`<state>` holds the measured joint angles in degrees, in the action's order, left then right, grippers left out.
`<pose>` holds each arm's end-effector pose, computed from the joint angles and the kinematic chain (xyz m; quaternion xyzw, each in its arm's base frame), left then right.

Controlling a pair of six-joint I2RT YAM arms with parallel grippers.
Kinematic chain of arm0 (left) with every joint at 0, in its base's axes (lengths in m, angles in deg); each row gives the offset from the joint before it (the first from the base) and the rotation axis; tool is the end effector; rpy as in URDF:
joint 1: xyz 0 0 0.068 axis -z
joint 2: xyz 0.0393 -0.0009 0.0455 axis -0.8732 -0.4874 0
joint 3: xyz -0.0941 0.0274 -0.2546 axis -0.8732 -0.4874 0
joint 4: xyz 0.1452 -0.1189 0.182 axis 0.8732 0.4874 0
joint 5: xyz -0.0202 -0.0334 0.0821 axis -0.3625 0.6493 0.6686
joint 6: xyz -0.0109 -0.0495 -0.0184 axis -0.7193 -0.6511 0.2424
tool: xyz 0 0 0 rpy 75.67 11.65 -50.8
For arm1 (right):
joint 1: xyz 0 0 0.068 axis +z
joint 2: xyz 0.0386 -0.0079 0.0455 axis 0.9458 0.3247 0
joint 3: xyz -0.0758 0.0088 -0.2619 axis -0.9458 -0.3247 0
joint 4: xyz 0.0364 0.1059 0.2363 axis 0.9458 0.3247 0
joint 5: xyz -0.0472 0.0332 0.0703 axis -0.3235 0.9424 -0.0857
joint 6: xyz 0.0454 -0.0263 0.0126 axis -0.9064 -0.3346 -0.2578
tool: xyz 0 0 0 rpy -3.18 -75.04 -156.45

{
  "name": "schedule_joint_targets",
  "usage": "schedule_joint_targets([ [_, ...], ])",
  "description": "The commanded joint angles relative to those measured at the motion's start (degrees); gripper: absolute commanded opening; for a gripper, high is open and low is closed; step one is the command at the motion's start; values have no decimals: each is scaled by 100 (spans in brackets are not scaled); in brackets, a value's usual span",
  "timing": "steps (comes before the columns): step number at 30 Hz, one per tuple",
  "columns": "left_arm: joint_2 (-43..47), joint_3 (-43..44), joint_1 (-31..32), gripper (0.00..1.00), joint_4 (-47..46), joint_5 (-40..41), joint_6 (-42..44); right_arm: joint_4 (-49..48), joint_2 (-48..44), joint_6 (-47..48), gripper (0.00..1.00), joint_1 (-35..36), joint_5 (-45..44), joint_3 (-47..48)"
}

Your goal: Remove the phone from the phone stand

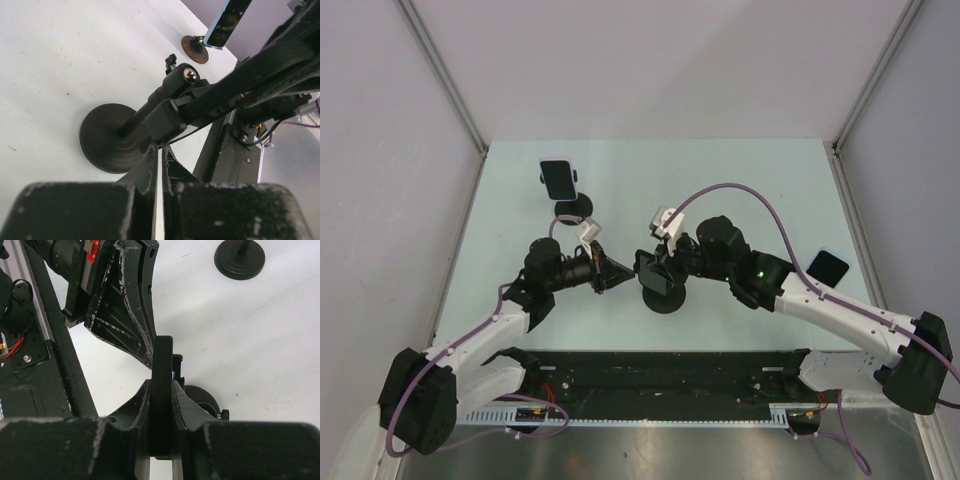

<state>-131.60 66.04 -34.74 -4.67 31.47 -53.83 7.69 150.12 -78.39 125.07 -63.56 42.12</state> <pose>0.1811 -0.1139 0.2285 0.2351 0.7284 -0.4814 0.4271 0.1540 0.2243 0.3293 -0.4567 0.6821 0.3063 0.4821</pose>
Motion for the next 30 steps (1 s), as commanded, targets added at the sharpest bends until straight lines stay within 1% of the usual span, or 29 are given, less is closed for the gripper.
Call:
schedule_joint_targets([
  [1,-187,345,-429,0,-554,1314,-338,402,-93,57,0,346,1484,-57],
  [4,-214,328,-420,0,-651,1253,-461,367,-110,48,0,346,1309,-75],
  [5,-188,328,-420,1,-686,1200,-470,314,-119,-4,0,337,1230,-92],
  [6,-152,319,-420,4,-695,1139,-470,270,-137,-39,0,337,1116,-101],
  [7,-82,310,-420,10,-686,999,-470,226,-154,-75,0,337,897,-118],
  [8,144,276,-411,28,-695,937,-470,208,-198,-119,0,329,756,-119],
  [9,277,162,-420,38,-695,910,-531,191,-216,-171,0,329,589,-119],
  [10,453,65,-411,47,-686,892,-584,173,-242,-206,0,320,213,-119],
  [11,794,-31,-411,59,-695,944,-619,147,-277,-294,0,285,61,-119],
  [13,1182,-357,-411,67,-678,1059,-672,120,-277,-373,0,223,-255,-119],
  [15,1629,-585,-411,75,-660,1164,-707,68,-251,-505,0,110,-318,-110],
  [17,1798,-621,-411,80,-643,1121,-707,6,-242,-541,0,65,-362,-110],
  [19,1922,-586,-315,82,-634,998,-524,-20,-225,-699,0,4,-493,-101],
  [20,1931,-569,-254,85,-634,989,-418,-20,-207,-760,0,-14,-572,-92],
  [21,1940,-508,-166,86,-625,1128,-165,-3,-164,-839,0,-32,-799,-75],
  [22,1922,-472,113,87,-599,1269,-14,15,-137,-996,0,-41,-941,-40],
  [23,1896,-428,290,93,-572,1435,309,67,-119,-1085,0,-41,-1073,-22],
  [24,1835,-297,466,96,-546,1759,478,94,-102,-1164,0,-41,-1309,-5],
  [25,1686,-227,781,98,-450,1910,618,111,-84,-1339,0,-41,-1389,13],
  [28,1379,37,1230,100,-230,2559,1032,129,-93,-1490,0,-49,-1470,31],
  [30,1307,134,1398,100,-151,2789,1235,138,-102,-1534,0,-49,-1417,39],
])
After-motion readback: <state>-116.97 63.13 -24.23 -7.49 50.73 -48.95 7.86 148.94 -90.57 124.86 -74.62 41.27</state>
